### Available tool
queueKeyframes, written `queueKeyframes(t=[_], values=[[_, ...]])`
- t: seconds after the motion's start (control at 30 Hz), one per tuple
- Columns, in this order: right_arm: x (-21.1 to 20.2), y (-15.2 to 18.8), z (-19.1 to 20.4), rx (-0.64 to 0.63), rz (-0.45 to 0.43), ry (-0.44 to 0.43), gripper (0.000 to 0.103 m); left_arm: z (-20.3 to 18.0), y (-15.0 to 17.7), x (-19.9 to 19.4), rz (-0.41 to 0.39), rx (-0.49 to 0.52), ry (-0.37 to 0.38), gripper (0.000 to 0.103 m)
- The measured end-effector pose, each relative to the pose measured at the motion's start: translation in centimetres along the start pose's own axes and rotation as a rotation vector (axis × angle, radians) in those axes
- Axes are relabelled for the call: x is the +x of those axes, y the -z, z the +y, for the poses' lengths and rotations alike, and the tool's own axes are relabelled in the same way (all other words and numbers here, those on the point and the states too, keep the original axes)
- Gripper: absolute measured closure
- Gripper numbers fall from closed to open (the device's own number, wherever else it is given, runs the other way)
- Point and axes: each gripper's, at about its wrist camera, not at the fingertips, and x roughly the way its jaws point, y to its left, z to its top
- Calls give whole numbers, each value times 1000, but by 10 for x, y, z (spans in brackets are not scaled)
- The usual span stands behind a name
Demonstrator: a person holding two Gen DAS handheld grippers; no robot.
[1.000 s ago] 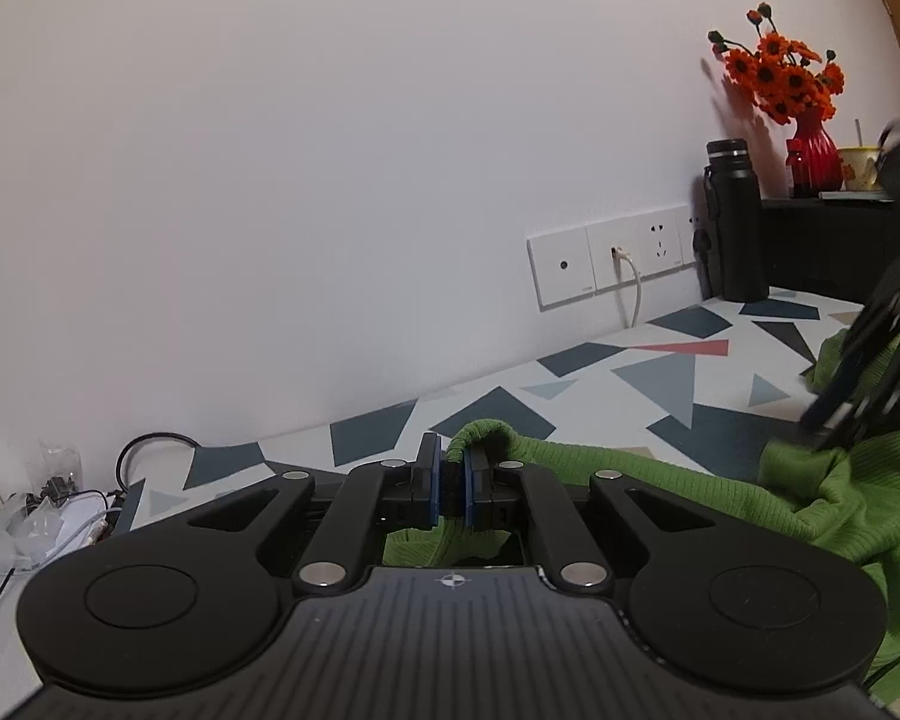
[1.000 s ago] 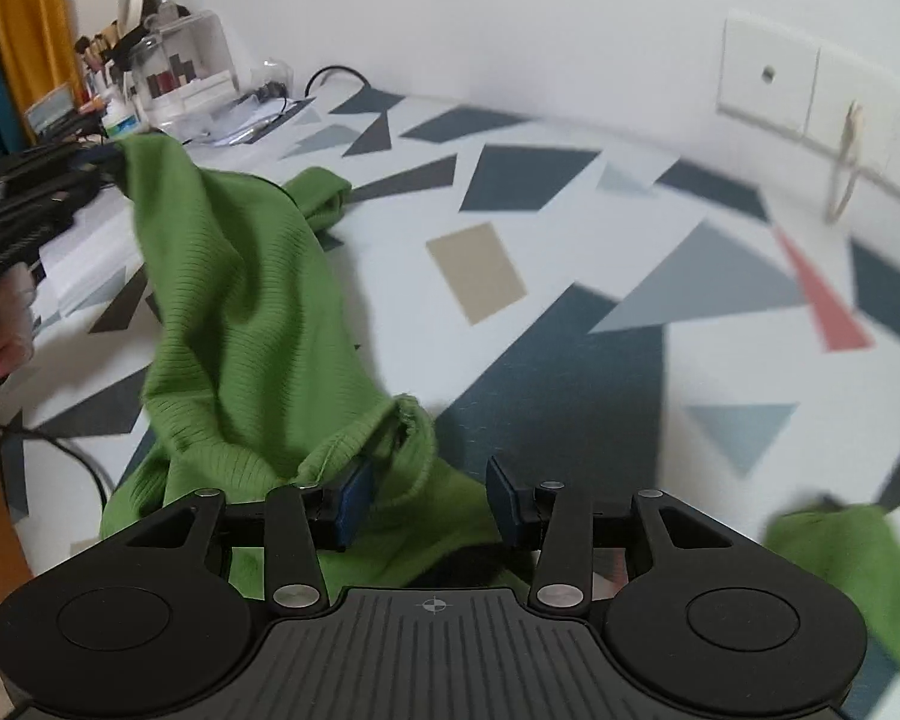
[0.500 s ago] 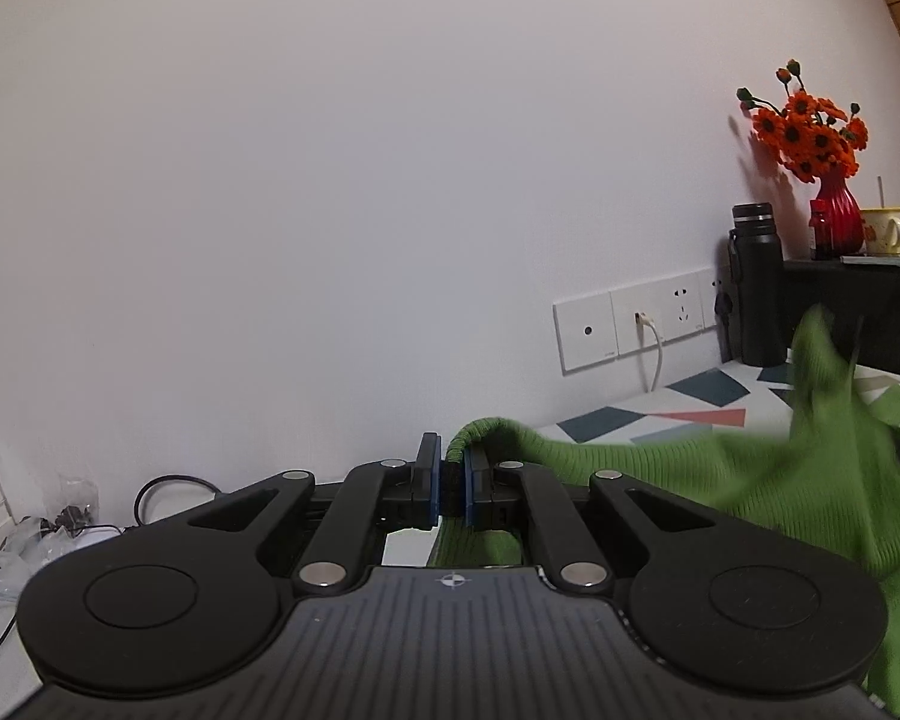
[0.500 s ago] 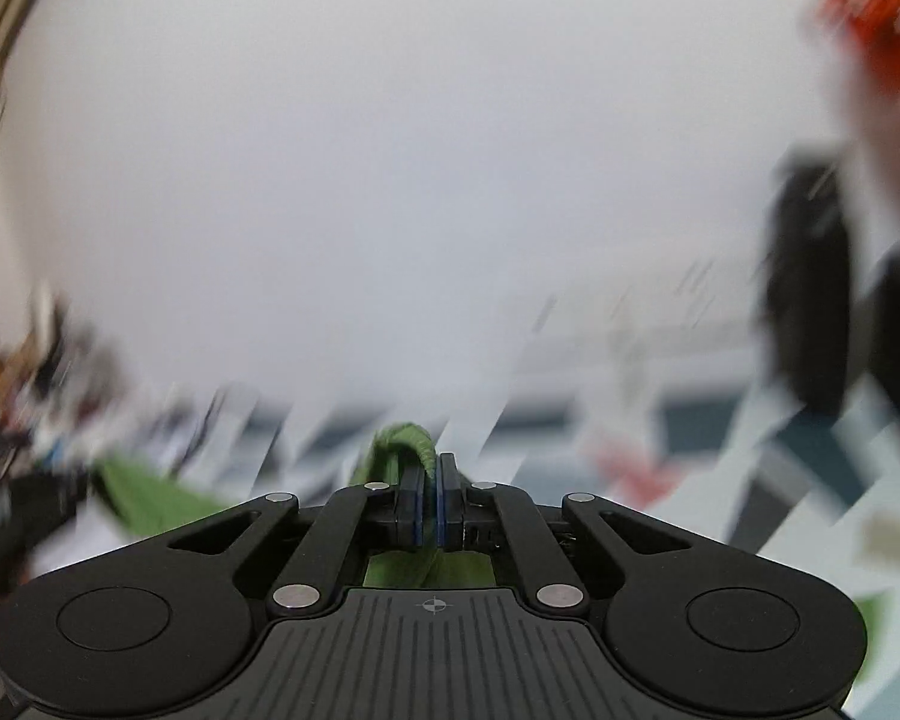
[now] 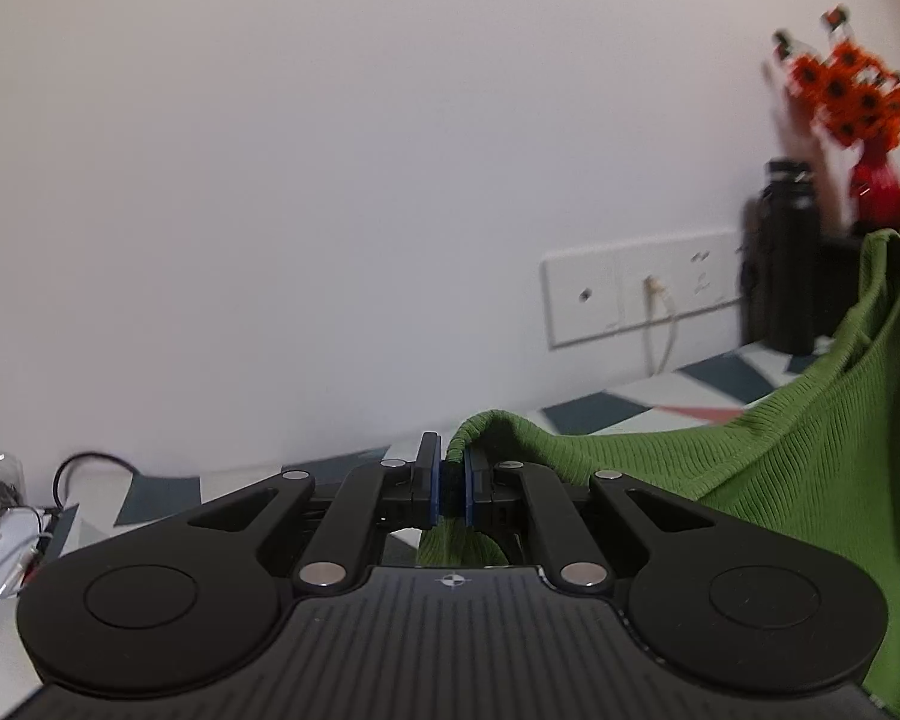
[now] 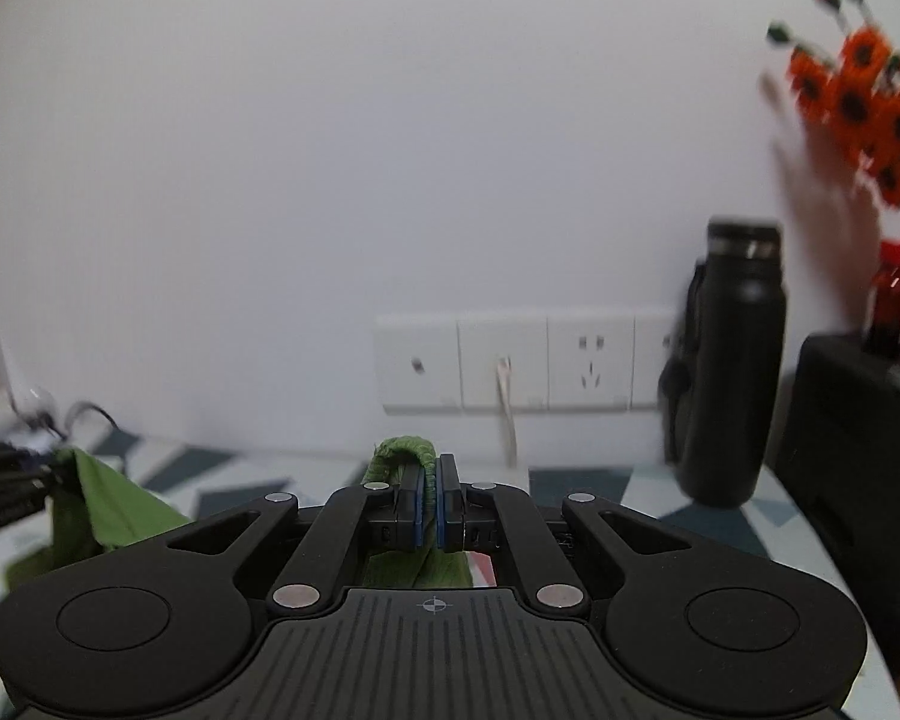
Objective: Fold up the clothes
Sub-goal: 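Lift the sweater with the right gripper while the left gripper holds its edge, then lower the sweater onto the table and open both grippers to release it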
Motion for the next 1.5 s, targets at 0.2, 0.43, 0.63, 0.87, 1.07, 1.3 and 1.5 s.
queueKeyframes(t=[0.2, 0.43, 0.63, 0.87, 1.07, 1.3, 1.5], values=[[79, 25, 1, -14, 152, 22, 100, 17, 21, 57, 141, -67, -73, 95], [128, 53, 7, -28, 265, 48, 99, 33, 42, 77, 217, -110, -76, 95], [132, 56, 5, -15, 293, 69, 93, 24, 39, 92, 293, -64, -69, 92], [85, 27, 0, 19, 215, 22, 51, 25, 35, 68, 267, -37, -61, 34], [-2, 21, -9, 29, 215, -111, 49, 15, 30, -10, 207, 40, -19, 33], [-80, 67, -12, 4, 315, -242, 49, -9, 56, -91, 281, -9, 178, 31], [-111, 98, 0, -19, 365, -316, 48, -12, 78, -94, 379, -109, 234, 31]])
